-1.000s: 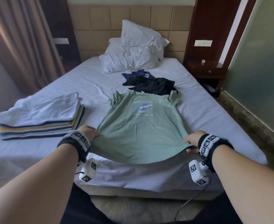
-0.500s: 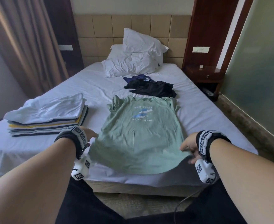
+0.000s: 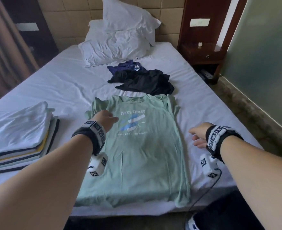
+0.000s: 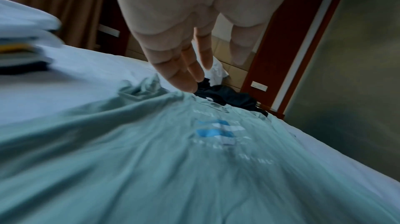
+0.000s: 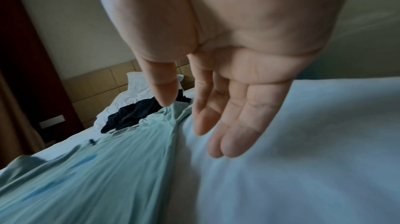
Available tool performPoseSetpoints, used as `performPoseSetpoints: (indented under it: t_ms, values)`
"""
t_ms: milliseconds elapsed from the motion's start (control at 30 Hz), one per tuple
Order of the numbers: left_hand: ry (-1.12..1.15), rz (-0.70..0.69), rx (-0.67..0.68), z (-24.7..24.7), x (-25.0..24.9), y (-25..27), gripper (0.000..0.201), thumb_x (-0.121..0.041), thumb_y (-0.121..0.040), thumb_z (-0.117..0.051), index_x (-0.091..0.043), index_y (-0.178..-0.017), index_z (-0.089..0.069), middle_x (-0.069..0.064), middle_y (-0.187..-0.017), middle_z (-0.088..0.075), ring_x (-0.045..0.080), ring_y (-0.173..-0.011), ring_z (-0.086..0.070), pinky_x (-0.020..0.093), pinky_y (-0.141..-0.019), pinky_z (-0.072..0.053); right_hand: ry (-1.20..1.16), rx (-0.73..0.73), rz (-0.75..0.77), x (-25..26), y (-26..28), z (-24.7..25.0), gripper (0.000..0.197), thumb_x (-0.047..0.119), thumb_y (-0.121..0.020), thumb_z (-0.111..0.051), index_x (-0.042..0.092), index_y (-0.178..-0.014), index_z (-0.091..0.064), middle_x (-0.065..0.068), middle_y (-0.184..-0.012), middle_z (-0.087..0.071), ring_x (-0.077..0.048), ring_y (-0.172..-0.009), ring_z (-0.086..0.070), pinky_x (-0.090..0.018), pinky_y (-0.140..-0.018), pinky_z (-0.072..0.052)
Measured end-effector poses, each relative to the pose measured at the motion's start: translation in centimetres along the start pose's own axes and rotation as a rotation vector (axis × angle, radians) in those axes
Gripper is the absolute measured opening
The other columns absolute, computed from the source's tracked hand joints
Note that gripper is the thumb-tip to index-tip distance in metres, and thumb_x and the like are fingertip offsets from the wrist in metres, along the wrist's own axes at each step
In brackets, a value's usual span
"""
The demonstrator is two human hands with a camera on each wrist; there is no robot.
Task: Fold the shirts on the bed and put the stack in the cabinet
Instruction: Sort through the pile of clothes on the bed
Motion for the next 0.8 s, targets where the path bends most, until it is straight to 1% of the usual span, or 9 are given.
performPoseSetpoints:
  t_ms: [67, 167, 300, 367, 467, 533, 600, 733, 800]
  values:
    - [-0.069, -0.049, 0.043, -2.6, -2.5, -3.7, 0.028, -0.034, -0.096, -0.067, -0.012, -0.112, -0.068, 0.008, -0.103, -0.071, 0.028, -0.091, -0.068, 0.035, -0.083, -0.055, -0.119, 0.003, -0.016, 1.3, -3.9, -0.2, 0.014, 0.011, -0.092, -0.057, 0.007, -0.081, -0.050, -0.009, -0.061, -0.046, -0.020, -0.048, -0.042, -0.024, -0.050, -0.031]
    - [-0.147, -0.114, 0.120, -7.6, -6.0, -8.8, 0.042, -0.035, -0.098, -0.064, -0.010, -0.132, -0.062, 0.008, -0.127, -0.067, 0.029, -0.109, -0.065, 0.034, -0.095, -0.051, -0.201, -0.024, -0.024, 3.7, -10.2, -0.3, 0.014, 0.011, -0.089, -0.054, 0.013, -0.078, -0.046, -0.009, -0.065, -0.041, -0.018, -0.048, -0.035, -0.024, -0.051, -0.028]
    - [-0.159, -0.138, 0.203, -13.4, -9.5, -13.8, 0.053, -0.039, -0.096, -0.064, -0.021, -0.144, -0.049, 0.001, -0.111, -0.065, 0.014, -0.080, -0.063, 0.027, -0.078, -0.047, -0.130, -0.111, 0.054, 8.2, -17.8, -0.9, 0.024, 0.023, -0.091, -0.061, 0.006, -0.108, -0.061, -0.012, -0.080, -0.059, -0.025, -0.065, -0.059, -0.034, -0.065, -0.055]
    - [-0.207, -0.157, 0.249, -15.8, -10.9, -15.9, 0.058, -0.039, -0.096, -0.064, -0.023, -0.148, -0.045, 0.000, -0.108, -0.061, 0.015, -0.083, -0.063, 0.027, -0.072, -0.045, -0.059, -0.089, 0.091, 10.3, -21.0, -1.7, 0.036, 0.032, -0.088, -0.066, 0.008, -0.116, -0.065, -0.011, -0.086, -0.063, -0.026, -0.072, -0.064, -0.042, -0.077, -0.062]
    - [-0.344, -0.194, 0.288, -18.5, -12.3, -18.0, 0.061, -0.041, -0.093, -0.062, -0.022, -0.149, -0.044, 0.003, -0.137, -0.054, 0.027, -0.118, -0.059, 0.038, -0.091, -0.052, 0.124, -0.022, 0.149, 12.5, -25.1, -3.1, 0.061, 0.060, -0.071, -0.073, 0.015, -0.112, -0.067, -0.010, -0.092, -0.070, -0.027, -0.078, -0.069, -0.050, -0.084, -0.061]
    - [-0.452, -0.231, 0.330, -19.5, -13.1, -18.5, 0.056, -0.036, -0.098, -0.056, -0.021, -0.151, -0.041, 0.004, -0.157, -0.040, 0.027, -0.142, -0.040, 0.044, -0.113, -0.040, 0.265, -0.019, 0.155, 13.4, -26.6, -3.9, 0.078, 0.072, -0.054, -0.072, 0.020, -0.113, -0.069, -0.010, -0.103, -0.072, -0.027, -0.087, -0.068, -0.047, -0.089, -0.059]
    - [-0.489, -0.268, 0.353, -20.3, -13.7, -18.6, 0.047, -0.029, -0.102, -0.052, -0.020, -0.148, -0.045, 0.004, -0.158, -0.037, 0.025, -0.147, -0.027, 0.044, -0.122, -0.024, 0.385, -0.018, 0.182, 14.1, -26.4, -4.0, 0.066, 0.062, -0.067, -0.073, 0.017, -0.114, -0.069, -0.009, -0.110, -0.071, -0.030, -0.100, -0.067, -0.040, -0.093, -0.055]
    - [-0.493, -0.288, 0.316, -21.0, -14.5, -18.7, 0.055, -0.044, -0.096, -0.057, -0.020, -0.144, -0.047, 0.000, -0.149, -0.039, 0.028, -0.139, -0.030, 0.042, -0.114, -0.028, 0.149, -0.050, 0.193, 14.2, -25.6, -2.0, 0.040, 0.029, -0.081, -0.067, 0.001, -0.108, -0.067, -0.018, -0.102, -0.071, -0.036, -0.101, -0.070, -0.042, -0.087, -0.056]
    - [-0.517, -0.239, 0.325, -22.1, -14.4, -18.4, 0.075, -0.060, -0.092, -0.057, -0.025, -0.153, -0.034, -0.001, -0.156, -0.030, 0.030, -0.146, -0.021, 0.047, -0.117, -0.028, 0.042, -0.117, 0.161, 13.3, -24.4, -0.1, 0.036, 0.022, -0.092, -0.056, 0.000, -0.121, -0.060, -0.019, -0.114, -0.066, -0.034, -0.101, -0.068, -0.041, -0.081, -0.060]
Point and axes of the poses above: each hand's wrist, its own y-axis away from the middle knuckle, its own z-axis out of the back of the hand, x = y × z, the point moved 1 cm from there along -y, towards the middle knuckle
